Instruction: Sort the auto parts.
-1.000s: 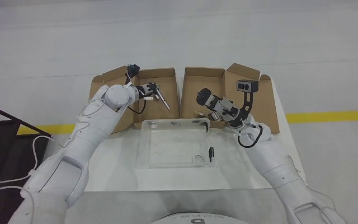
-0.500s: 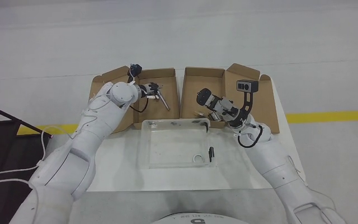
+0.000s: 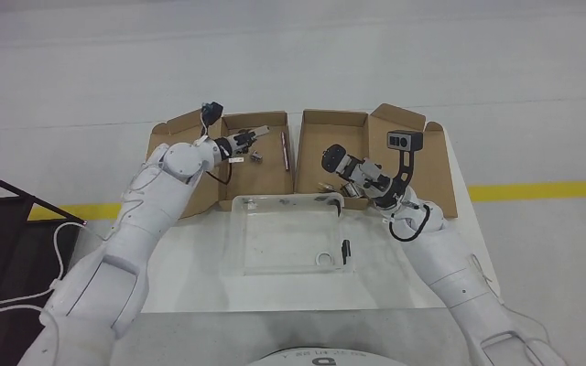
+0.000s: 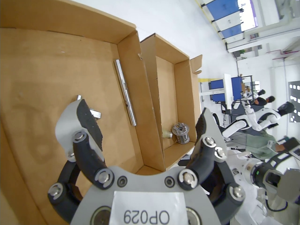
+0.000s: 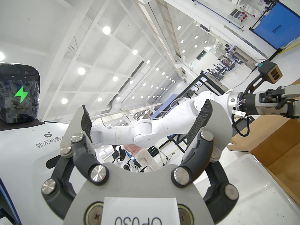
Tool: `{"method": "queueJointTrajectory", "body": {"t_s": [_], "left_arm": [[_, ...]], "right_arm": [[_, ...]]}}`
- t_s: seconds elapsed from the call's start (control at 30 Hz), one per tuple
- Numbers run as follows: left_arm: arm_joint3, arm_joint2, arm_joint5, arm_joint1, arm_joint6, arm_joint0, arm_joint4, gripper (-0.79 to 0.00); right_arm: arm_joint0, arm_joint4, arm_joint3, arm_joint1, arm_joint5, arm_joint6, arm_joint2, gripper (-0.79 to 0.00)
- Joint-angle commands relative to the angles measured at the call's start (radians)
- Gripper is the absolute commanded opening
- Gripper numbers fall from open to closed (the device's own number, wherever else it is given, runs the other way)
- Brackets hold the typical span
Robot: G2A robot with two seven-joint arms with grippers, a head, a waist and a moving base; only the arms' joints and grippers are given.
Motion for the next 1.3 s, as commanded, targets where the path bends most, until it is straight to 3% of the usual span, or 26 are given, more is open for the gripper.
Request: {"method": "queueJointTrajectory", "body": {"t_s": [0.0,0.07,0.6,0.9,1.13,1.27], "left_arm": [[-0.098,-0.071,-0.045,0.04,-0.018,0.07,0.02,0.0],[-0.226,-0.151,-0.055,0.08,-0.03,0.155,0.052,0.0],[-0.238,-0.149,-0.066,0.08,-0.028,0.155,0.059,0.0],[-0.395,-0.236,-0.215,0.114,0.007,0.288,0.107,0.0],[-0.65,-0.372,-0.366,0.156,0.1,0.473,0.238,0.0],[-0.67,-0.381,-0.381,0.158,0.107,0.485,0.25,0.0]], "right_arm": [[0.0,0.0,0.0,0.0,0.0,0.0,0.0,0.0],[0.0,0.0,0.0,0.0,0.0,0.0,0.0,0.0],[0.0,0.0,0.0,0.0,0.0,0.0,0.0,0.0],[0.0,0.0,0.0,0.0,0.0,0.0,0.0,0.0],[0.0,0.0,0.0,0.0,0.0,0.0,0.0,0.0],[-0.001,-0.003,-0.001,0.0,0.006,-0.004,0.0,0.0]]}}
